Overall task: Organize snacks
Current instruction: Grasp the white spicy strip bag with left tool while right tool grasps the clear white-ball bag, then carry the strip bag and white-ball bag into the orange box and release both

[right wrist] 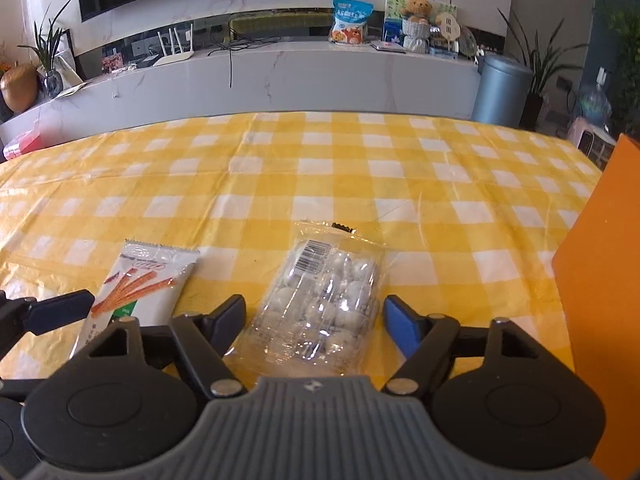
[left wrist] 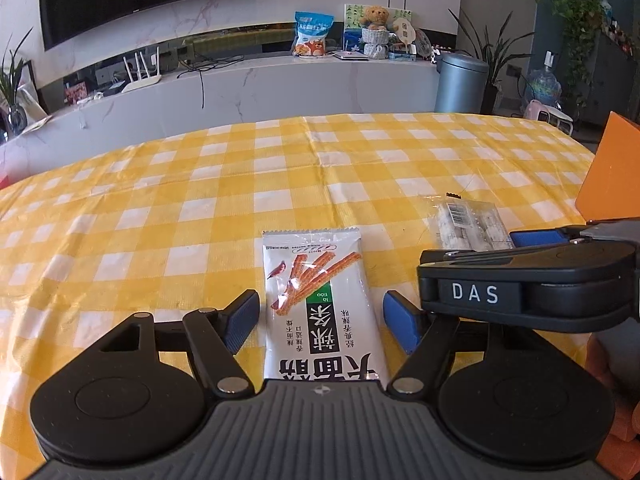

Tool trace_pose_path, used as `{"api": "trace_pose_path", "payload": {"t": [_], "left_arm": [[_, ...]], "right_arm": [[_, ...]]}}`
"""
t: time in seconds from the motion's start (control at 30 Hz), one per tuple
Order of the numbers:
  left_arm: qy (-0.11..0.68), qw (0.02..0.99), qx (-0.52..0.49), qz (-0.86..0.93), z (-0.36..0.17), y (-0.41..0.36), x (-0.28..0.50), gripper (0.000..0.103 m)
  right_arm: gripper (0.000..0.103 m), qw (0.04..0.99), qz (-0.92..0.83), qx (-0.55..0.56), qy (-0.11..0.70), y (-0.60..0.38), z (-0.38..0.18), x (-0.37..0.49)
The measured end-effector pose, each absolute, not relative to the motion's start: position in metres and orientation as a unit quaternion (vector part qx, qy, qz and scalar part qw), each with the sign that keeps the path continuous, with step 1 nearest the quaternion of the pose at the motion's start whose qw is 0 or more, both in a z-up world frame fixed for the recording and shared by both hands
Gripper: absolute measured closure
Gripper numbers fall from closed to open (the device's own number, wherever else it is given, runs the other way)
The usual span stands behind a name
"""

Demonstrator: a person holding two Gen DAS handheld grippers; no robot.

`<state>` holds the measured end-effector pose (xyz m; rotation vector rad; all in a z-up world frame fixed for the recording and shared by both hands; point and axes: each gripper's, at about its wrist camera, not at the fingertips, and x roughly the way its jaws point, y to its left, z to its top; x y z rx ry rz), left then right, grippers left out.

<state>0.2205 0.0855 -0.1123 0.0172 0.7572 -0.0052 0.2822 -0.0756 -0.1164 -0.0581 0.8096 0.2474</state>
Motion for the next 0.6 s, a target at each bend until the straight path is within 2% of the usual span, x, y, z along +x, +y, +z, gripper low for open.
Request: {"api": "trace_pose_path", "payload": {"t": [0.07,0.23,0.37,0.6], "left_arm": [[0.371,0.929,0.004,-0.006,-0.112,0.090,0.223,0.026],[0.371,0.929,0.003,0.001,-0.110,0.088,0.221,0.043],[0.373,0.927,-0.027,0.012,-0.108,0.092,0.216,0.047],[0.374,0.925,-0.065,0.018,-0.100,0.095,0.195,0.049]], "right_arm": [[0.038,0.911,0.120,-0.031,0.394,-0.078,-0.116,0.283],[0.043,0.909,0.127,-0.035,0.395,-0.082,-0.114,0.285],[0.046,0.904,0.129,-0.026,0.407,-0.086,-0.109,0.284],[0.047,0.902,0.131,-0.016,0.410,-0.101,-0.097,0.256]]}}
